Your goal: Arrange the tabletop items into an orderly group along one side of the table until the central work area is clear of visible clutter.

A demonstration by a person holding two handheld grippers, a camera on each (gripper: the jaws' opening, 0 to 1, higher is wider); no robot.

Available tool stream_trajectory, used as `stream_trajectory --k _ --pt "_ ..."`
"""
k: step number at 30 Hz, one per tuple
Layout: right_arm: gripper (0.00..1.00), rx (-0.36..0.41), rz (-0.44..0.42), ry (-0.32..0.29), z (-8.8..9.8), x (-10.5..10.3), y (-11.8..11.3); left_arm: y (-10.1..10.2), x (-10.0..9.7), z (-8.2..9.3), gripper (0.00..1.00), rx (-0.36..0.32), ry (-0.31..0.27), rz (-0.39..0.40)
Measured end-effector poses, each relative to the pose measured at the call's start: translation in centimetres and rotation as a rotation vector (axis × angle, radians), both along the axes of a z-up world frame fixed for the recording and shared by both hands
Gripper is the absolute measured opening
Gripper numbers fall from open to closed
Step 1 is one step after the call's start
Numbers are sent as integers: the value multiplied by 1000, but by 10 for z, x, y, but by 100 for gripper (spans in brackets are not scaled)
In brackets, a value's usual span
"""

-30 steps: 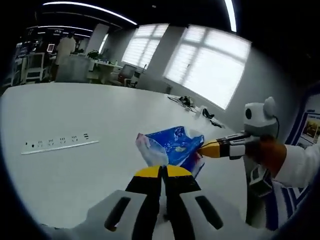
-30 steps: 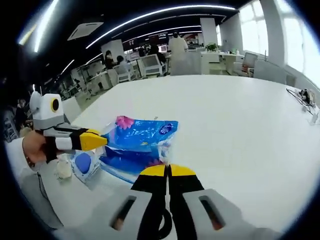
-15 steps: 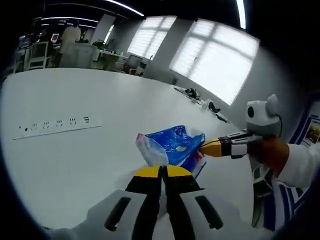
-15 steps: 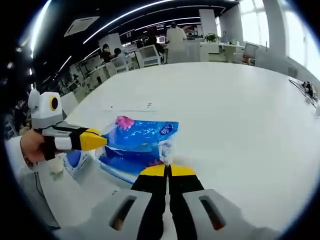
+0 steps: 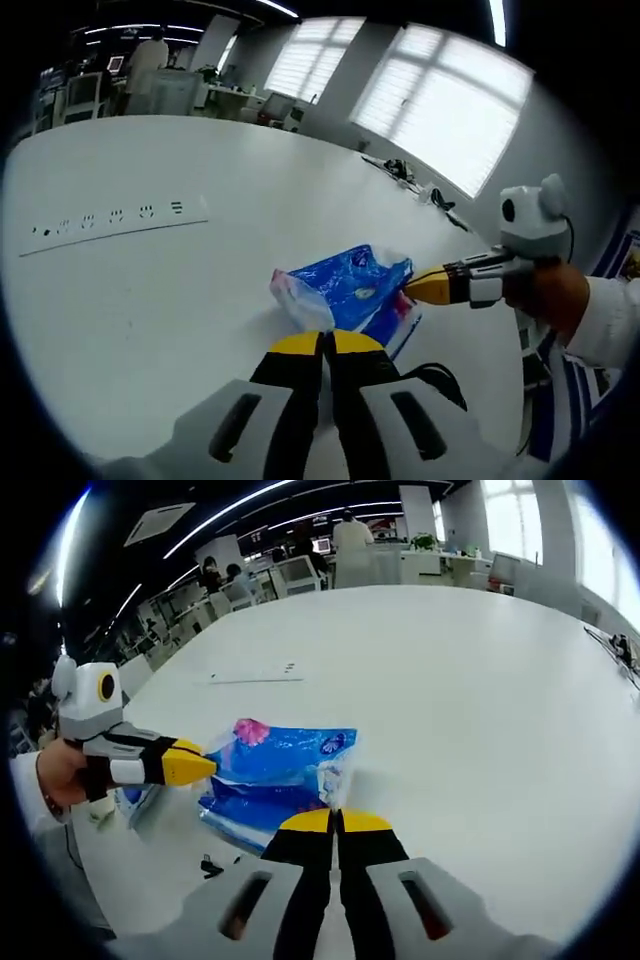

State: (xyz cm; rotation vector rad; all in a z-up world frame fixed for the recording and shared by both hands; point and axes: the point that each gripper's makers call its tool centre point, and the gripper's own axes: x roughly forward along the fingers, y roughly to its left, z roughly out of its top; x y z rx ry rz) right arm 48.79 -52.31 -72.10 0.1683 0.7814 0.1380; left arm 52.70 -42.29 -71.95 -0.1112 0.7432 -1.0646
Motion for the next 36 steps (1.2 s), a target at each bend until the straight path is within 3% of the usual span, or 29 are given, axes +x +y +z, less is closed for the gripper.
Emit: stream_trajectory --k 13,30,36 --pt "0 -7 -1 33 -17 0 -2 -1 1 -12 1 16 17 2" --pt "0 -10 -7 35 -19 3 -2 3 2 -15 4 3 34 8" --pt "5 -18 -18 36 -19 2 -4 2 0 -14 6 -10 51 15"
